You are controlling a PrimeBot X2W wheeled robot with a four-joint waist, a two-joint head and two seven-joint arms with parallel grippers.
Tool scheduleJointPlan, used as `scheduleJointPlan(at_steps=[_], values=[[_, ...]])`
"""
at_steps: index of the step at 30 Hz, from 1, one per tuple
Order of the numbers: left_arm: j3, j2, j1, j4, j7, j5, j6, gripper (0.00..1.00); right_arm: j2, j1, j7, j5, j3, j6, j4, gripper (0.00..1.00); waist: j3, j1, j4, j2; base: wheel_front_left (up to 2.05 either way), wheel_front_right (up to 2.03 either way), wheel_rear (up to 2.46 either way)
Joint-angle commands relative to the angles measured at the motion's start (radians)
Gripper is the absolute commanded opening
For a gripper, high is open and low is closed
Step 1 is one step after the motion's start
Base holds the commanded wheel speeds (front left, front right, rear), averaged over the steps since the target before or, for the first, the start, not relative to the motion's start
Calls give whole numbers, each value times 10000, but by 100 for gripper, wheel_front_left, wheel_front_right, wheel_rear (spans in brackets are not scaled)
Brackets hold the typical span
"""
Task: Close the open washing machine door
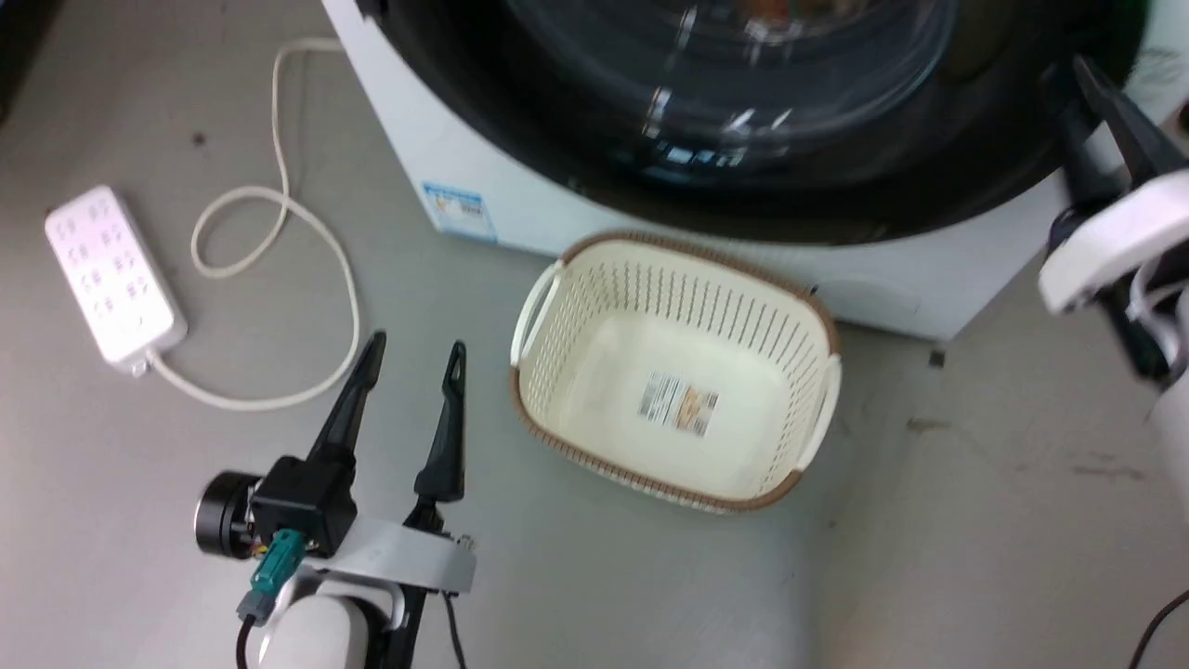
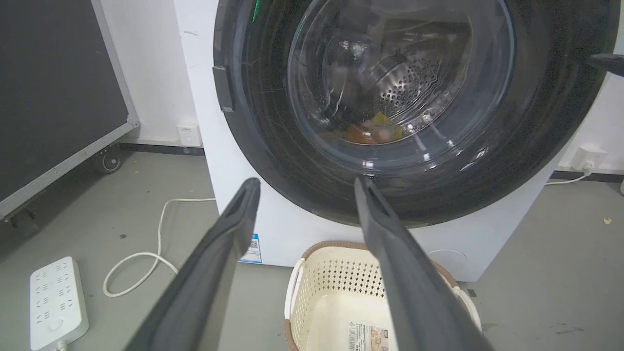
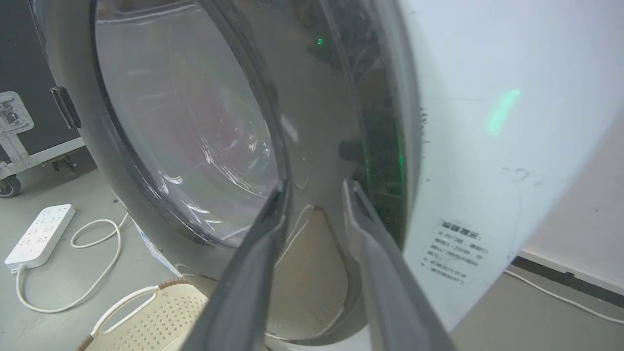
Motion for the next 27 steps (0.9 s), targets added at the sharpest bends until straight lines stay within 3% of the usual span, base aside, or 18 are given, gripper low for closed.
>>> scheduleJointPlan(at_steps=[1, 8, 18, 23, 27], values=[[76, -2, 176, 96, -43, -11, 23, 100, 132, 465, -78, -10, -106, -21, -285, 100, -613, 0, -275, -1, 0, 0, 0], [461, -2, 708, 708, -43, -147, -66, 100, 722, 2956, -83, -869, -864, -21, -2193, 100, -1942, 0, -960, -1, 0, 0, 0], [669, -3, 1395, 1340, -43, -276, -252, 100, 2778, 6798, -84, -2115, -2920, -21, -4824, 100, -3063, 0, -1625, -1, 0, 0, 0], [722, -3, 1498, 1441, -43, -93, -316, 100, 3286, 7985, -85, -2495, -3487, -21, -5528, 100, -3211, 0, -1691, -1, 0, 0, 0], [782, -3, 1576, 1463, -43, -15, -359, 100, 3373, 8588, -85, -2886, -3375, -21, -5741, 100, -3280, 0, -1723, -1, 0, 0, 0]])
